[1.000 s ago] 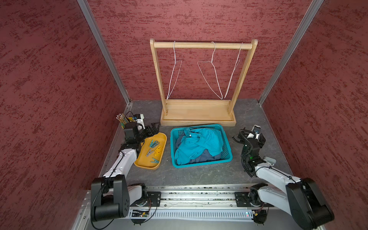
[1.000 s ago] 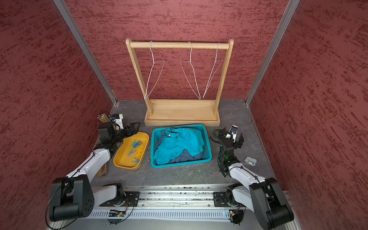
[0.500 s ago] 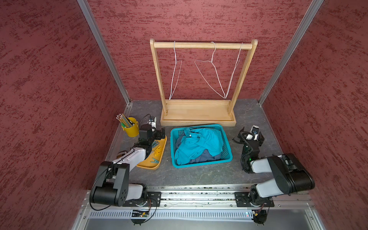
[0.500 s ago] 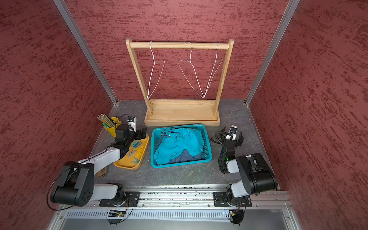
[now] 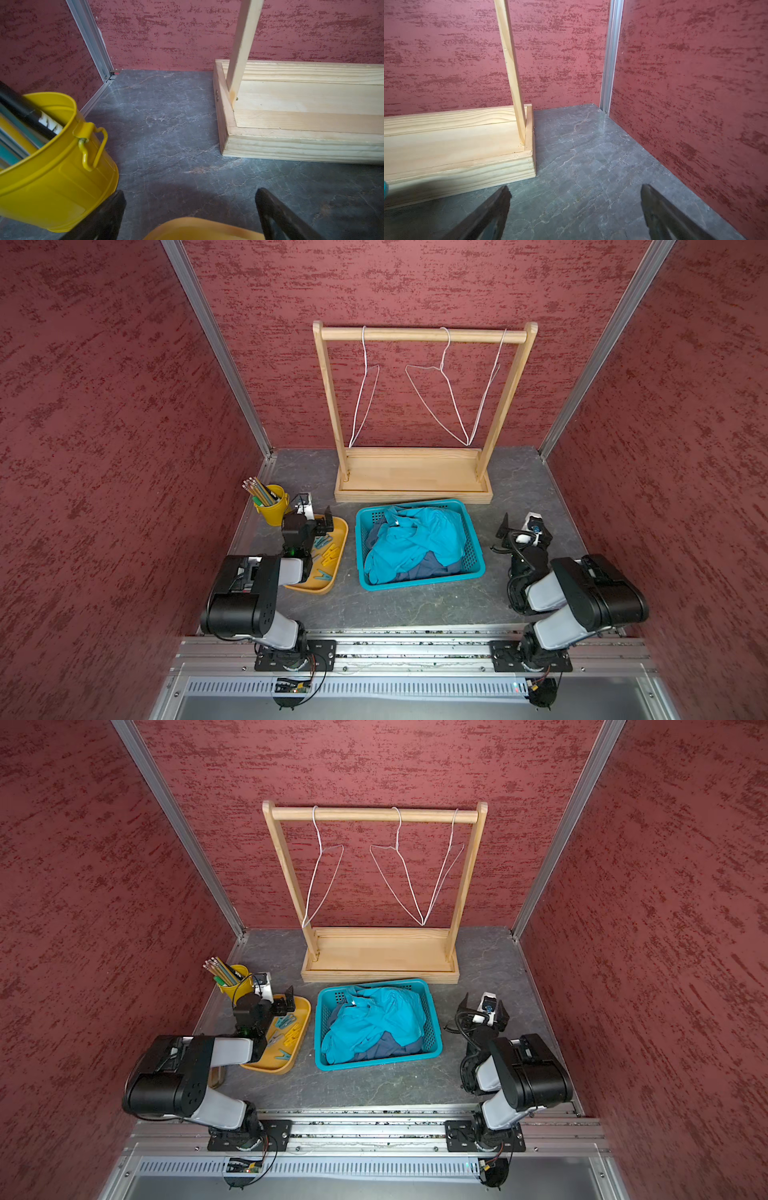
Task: Remove the clothespins securing t-shirts to the hanger
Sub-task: Reset both arms
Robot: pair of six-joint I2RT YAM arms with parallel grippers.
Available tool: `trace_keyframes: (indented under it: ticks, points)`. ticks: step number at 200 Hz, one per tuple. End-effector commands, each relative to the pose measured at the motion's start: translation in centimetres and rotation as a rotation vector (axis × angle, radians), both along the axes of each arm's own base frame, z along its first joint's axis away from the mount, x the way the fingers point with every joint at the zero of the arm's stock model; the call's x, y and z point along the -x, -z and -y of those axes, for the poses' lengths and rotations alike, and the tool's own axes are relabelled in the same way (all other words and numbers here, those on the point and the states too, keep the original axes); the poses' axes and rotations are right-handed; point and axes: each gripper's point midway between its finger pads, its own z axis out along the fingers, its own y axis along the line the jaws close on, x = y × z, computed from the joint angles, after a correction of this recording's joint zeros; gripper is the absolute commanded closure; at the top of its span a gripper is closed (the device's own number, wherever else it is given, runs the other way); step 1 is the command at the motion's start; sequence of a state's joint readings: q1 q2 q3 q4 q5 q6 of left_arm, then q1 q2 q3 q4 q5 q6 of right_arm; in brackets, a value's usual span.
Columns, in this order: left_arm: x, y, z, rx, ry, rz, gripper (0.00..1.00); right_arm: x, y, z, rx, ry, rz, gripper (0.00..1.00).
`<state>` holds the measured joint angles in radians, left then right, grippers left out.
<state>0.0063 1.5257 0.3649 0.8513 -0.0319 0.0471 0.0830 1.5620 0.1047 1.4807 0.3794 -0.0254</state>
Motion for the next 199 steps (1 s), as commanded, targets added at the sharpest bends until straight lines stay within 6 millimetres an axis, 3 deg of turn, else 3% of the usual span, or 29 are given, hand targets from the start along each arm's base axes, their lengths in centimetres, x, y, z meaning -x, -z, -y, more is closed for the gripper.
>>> trace_keyframes:
  ticks: [1,199]
  points:
    - [-0.57,-1.36,0.70,0.035,0.042,0.055,0.00,-1.91,-1.10,0.10,-0.036,-0.029,0.021,0.01]
    - [-0.65,-1.32,0.52,0.042,0.043,0.052,0.00,-2.20,-1.05,0.41,-0.049,-0.036,0.017,0.01]
